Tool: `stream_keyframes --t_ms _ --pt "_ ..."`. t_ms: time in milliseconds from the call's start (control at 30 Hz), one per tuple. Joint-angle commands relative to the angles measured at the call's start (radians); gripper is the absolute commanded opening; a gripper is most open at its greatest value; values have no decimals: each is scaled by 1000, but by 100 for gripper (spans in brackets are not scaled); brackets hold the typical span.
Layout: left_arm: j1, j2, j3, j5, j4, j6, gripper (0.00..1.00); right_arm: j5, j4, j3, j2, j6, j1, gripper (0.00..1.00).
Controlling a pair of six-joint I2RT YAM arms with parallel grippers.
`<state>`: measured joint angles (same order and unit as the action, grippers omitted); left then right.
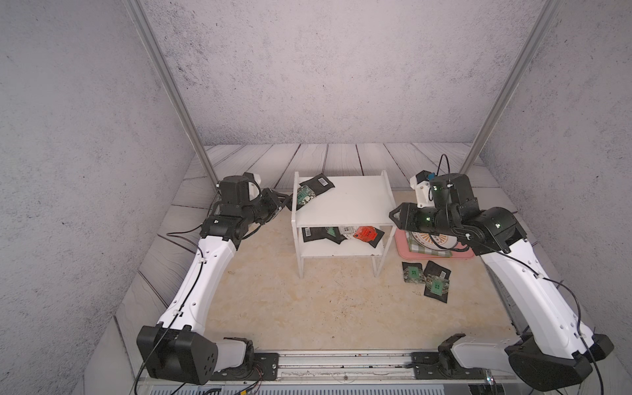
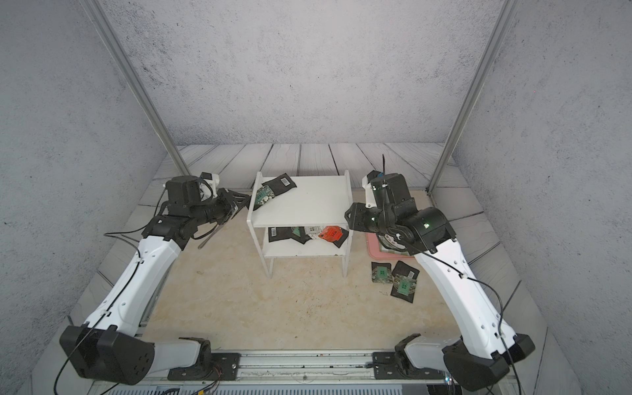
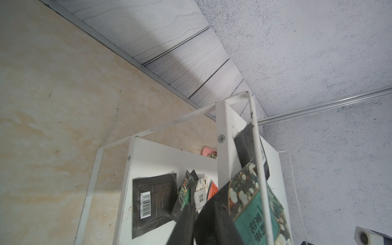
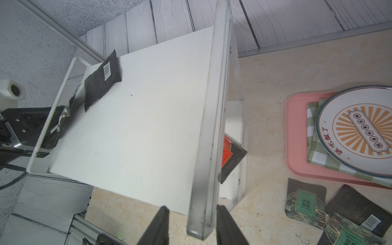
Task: Remove the tea bags from the shelf
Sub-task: Pick up the tea bag from the shelf, then place the tea bag at the center of the board.
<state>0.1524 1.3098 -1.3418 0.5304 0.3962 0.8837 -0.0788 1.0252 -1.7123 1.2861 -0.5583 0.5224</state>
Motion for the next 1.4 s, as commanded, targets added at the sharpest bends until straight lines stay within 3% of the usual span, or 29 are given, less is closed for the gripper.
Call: stream_keyframes --t_ms 0,267,967,1367 --pt "-7 -18 5 15 -24 -6 16 13 -14 8 2 -11 5 40" --pt "-8 -50 -6 8 4 -15 0 17 -16 15 -4 -17 4 40" --pt "-140 -316 103 -95 191 -111 0 24 -12 20 -28 -2 5 43" --pt "-147 -458 188 -164 309 -143 0 30 7 19 -47 5 6 45"
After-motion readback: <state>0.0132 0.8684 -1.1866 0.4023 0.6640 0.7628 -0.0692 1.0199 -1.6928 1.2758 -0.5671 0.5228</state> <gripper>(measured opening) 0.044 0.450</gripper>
